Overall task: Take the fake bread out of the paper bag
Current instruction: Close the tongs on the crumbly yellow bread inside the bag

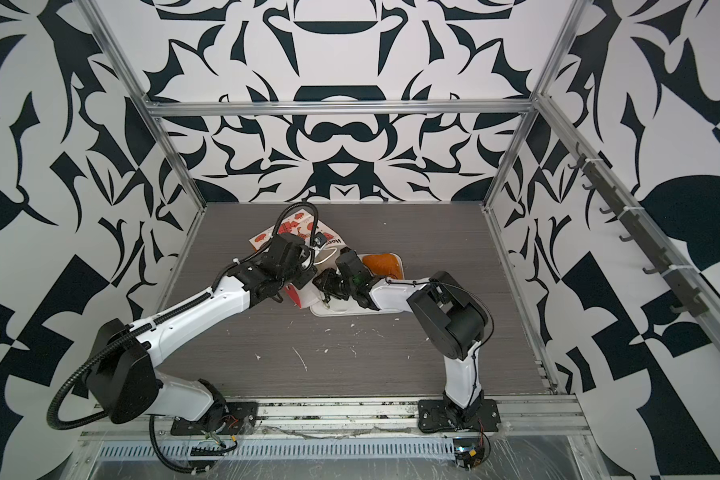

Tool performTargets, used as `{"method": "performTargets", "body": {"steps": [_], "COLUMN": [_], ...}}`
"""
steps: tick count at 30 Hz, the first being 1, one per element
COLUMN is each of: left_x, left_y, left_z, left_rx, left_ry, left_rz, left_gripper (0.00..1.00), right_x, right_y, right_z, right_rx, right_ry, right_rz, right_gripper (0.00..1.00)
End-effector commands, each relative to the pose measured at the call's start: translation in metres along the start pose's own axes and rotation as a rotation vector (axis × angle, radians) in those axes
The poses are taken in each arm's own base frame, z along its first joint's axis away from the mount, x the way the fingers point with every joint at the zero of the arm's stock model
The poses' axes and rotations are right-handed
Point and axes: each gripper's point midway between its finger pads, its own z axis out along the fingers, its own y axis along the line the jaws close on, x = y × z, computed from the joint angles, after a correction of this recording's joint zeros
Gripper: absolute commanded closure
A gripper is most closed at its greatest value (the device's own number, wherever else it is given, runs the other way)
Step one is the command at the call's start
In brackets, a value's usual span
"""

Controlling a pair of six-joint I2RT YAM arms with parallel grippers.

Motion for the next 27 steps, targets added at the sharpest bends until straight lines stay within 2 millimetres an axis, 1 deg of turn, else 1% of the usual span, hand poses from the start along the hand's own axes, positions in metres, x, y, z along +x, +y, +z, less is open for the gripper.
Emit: {"method": "performTargets", "body": {"steps": [1,6,10,16,20,27], "left_x": [-0.004,-0.002,-0.002,-0.003,-0.004,-0.003], "left_y": [-0.005,-0.007,-0.008,-0.009,-0.01,-0.011], "left_z": [-0.006,-0.004,-0.003,-0.002,-0.003,-0.003], "left_rx": [0.024,0.028,0.031,0.039,0.043,0.048], "left_ry": [-0.03,-0.03,-0.031,-0.033,-0.039,-0.041], "left_rz": [-0.008,-0.006,-0.008,-0.009,-0.009,-0.009], "left_gripper": [1.0,1.0,1.0,1.0,1.0,1.0], "right_x": [-0.023,-0.025,-0.027,-0.027,-0.028,-0.032], "right_y": [0.041,0.047,0.052,0.055,0.053,0.059], "right_z": [-0.003,0.002,0.001,0.0,0.006,0.008], "right_rx": [-0.133,-0.166,-0.178,-0.198,-0.199,-0.23], "right_ry": [-0.044,-0.033,-0.034,-0.016,0.004,0.018], "right_rz": [0.015,0.032,0.032,0.031,0.047,0.053], "right_gripper": [0.58,0.58,0.58,0.58,0.58,0.58]}}
